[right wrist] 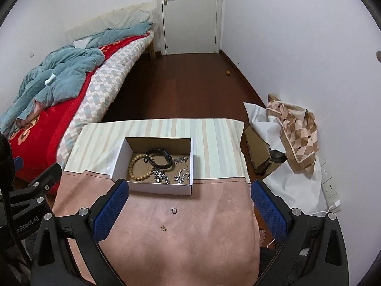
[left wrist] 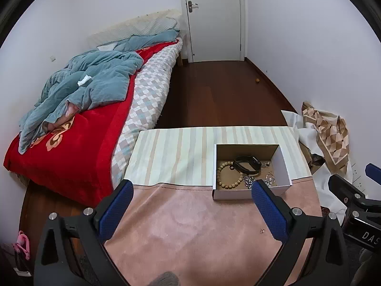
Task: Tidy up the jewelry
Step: 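Withdraw both grippers from the box back over the table, then grasp the second small black ring with the right gripper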
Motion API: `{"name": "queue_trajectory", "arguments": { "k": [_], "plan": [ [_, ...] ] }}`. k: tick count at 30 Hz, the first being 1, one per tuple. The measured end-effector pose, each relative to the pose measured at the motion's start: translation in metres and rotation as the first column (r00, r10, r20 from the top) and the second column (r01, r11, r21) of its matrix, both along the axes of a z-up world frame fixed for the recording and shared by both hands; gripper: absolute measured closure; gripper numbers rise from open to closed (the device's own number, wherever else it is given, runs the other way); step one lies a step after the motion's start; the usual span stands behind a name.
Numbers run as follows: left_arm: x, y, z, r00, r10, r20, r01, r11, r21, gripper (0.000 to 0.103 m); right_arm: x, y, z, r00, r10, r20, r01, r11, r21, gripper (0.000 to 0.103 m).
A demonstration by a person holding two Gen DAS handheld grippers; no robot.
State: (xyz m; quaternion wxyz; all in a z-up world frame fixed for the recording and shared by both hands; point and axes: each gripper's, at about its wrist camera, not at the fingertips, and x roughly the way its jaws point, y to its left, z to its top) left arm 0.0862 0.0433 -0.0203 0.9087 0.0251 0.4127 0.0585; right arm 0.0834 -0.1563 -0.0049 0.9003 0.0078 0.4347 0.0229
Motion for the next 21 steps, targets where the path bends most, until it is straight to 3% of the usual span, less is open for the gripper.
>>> {"name": "queue_trajectory", "arguments": {
  "k": [9, 15, 16, 18, 21],
  "plan": [
    [-0.009, 0.001, -0.005, 0.999, 0.04, 0.002, -0.04, 0.999, 0.017, 0.002, -0.01, -0.009, -0.006, 1.0, -0.009, -0.007, 0.01, 0.998, 0.07, 0.0],
    [-0.002, 0.003, -0.044, 0.995, 0.094, -0.046, -0.091, 0.994, 0.052, 0.001, -0.002, -0.046, -0.063, 0.99, -0.086, -0.112, 0.101, 0.986, 0.135, 0.002],
    [0.0, 0.003, -0.053, 0.993, 0.104, -0.06, -0.1, 0.992, 0.071, 0.001, 0.0, -0.049, -0.077, 0.989, -0.077, -0.127, 0.097, 0.983, 0.156, 0.004],
    [0.006, 0.0, -0.077, 0.988, 0.122, -0.097, -0.11, 0.987, 0.121, 0.001, 0.007, -0.049, -0.103, 0.983, -0.052, -0.174, 0.084, 0.981, 0.177, 0.022],
    [0.014, 0.0, -0.11, 0.977, 0.15, -0.155, -0.122, 0.977, 0.174, 0.001, 0.02, -0.036, -0.147, 0.973, 0.012, -0.229, 0.035, 0.979, 0.2, 0.033]
  ]
}}
